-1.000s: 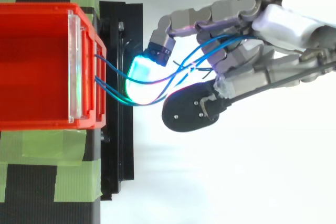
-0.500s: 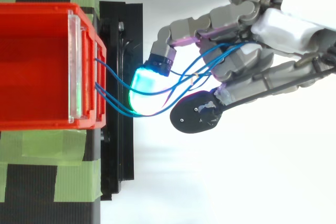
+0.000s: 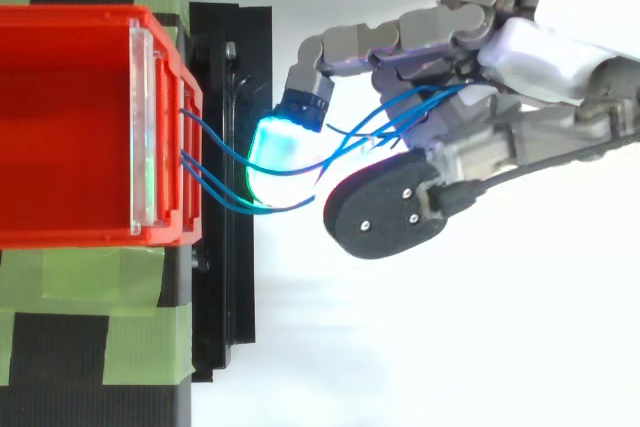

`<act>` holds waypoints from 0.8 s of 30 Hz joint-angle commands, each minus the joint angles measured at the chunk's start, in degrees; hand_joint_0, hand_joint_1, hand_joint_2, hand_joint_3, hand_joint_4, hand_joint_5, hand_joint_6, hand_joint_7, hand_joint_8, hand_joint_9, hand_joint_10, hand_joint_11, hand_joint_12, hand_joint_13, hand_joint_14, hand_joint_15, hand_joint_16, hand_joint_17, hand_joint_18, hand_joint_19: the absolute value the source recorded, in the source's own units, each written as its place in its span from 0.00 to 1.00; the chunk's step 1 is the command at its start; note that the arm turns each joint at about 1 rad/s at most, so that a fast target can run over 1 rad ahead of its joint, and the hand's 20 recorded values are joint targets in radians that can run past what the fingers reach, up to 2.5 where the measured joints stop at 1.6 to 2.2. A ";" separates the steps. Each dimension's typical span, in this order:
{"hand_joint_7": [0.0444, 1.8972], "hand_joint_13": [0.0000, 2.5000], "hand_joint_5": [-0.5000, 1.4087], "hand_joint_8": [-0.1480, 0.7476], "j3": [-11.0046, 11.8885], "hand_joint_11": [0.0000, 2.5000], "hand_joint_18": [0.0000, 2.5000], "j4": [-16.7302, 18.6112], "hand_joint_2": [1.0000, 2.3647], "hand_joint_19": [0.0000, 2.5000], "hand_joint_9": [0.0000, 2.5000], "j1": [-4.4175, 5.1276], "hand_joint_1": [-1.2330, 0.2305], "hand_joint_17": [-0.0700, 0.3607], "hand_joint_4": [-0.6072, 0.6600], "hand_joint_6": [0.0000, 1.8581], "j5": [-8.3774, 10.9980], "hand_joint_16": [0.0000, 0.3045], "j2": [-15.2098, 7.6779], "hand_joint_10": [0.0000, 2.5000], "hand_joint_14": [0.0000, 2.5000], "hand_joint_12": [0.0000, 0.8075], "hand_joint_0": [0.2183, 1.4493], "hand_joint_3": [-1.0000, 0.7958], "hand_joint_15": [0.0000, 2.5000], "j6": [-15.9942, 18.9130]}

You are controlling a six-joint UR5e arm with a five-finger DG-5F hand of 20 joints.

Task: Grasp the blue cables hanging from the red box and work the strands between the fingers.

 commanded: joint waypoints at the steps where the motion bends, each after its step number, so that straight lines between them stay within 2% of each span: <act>1: 0.67 0.40 0.51 0.57 -0.08 0.92 0.56 -0.02 0.00 0.59 0.33 0.00 0.44 0.47 0.72 0.01 0.15 0.19 0.00 1.00 1.00 0.50 0.41 0.01 0.58 -0.17; 11: 0.72 0.40 0.55 0.57 0.01 0.92 0.56 -0.11 0.00 0.59 0.33 0.09 0.42 0.47 0.69 0.01 0.23 0.19 0.00 1.00 1.00 0.50 0.44 0.01 0.58 -0.35; 17: 0.75 0.40 0.57 0.57 0.01 0.92 0.56 0.07 0.00 0.59 0.33 0.09 0.41 0.47 0.66 0.00 0.23 0.19 0.00 1.00 1.00 0.50 0.49 0.04 0.58 -0.44; 19: 0.76 0.40 0.58 0.57 0.01 0.92 0.56 0.07 0.01 0.59 0.33 0.09 0.41 0.47 0.65 0.00 0.23 0.19 0.00 1.00 1.00 0.50 0.52 0.08 0.58 -0.44; 24: 0.76 0.40 0.60 0.57 0.01 0.92 0.56 0.07 0.01 0.59 0.33 0.18 0.41 0.47 0.64 0.00 0.23 0.19 0.00 1.00 1.00 0.50 0.54 0.13 0.58 -0.70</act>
